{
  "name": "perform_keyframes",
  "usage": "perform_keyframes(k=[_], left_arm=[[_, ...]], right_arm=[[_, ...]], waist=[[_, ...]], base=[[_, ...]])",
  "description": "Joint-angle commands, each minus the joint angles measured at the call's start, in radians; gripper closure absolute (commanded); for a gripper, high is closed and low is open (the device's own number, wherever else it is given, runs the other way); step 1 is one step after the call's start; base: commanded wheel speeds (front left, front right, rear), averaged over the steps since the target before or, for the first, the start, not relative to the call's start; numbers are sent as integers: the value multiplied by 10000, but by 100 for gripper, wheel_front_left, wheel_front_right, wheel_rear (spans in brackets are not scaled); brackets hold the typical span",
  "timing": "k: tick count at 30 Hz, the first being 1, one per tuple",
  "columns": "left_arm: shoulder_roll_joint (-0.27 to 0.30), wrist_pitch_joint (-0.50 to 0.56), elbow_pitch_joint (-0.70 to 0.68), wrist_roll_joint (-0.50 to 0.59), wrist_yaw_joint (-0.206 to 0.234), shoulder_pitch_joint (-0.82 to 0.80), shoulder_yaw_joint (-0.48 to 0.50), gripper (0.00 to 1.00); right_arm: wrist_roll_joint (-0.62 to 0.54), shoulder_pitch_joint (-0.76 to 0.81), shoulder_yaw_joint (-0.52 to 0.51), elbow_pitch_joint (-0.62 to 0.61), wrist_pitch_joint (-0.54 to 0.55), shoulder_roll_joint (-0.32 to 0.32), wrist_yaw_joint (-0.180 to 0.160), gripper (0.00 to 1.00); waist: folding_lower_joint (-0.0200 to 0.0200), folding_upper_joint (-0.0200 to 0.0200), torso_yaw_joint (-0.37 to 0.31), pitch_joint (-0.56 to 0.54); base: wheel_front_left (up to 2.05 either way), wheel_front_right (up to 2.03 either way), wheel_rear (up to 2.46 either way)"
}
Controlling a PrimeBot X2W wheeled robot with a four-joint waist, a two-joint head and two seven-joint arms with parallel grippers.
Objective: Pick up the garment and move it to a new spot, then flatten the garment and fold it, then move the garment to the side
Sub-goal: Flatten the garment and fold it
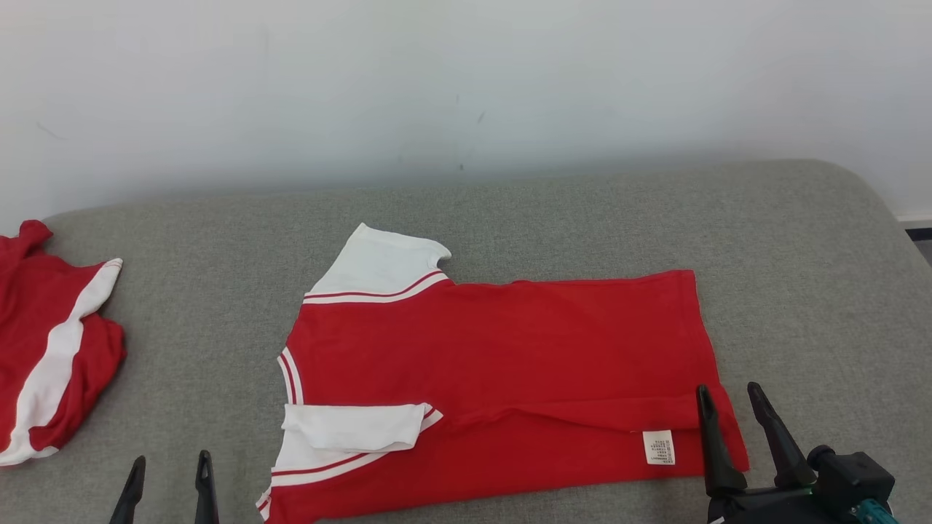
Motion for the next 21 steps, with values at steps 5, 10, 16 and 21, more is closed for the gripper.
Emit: perform_keyframes(k=[5, 10, 16, 21], left_arm=[[-73, -31, -43, 139, -55, 142, 195, 0], [-190, -31, -45, 195, -83, 186, 321, 0], [-236, -31, 30, 203, -164, -312, 362, 0], [152, -31, 307, 160, -248, -1324, 205, 0]], right_arm=[[-112, -52, 71, -7, -44, 90, -24, 0], [-114, -76, 130, 35, -45, 85, -24, 0], [13, -536, 49, 492, -31, 17, -24, 0], [162, -1611, -116, 1187, 138, -159, -24, 0]], waist=[[1, 0, 22, -2], [1, 0, 32, 31], [1, 0, -64, 275], [1, 0, -194, 702]], base=[[0, 0, 0], [0, 0, 0], [0, 0, 0], [0, 0, 0]])
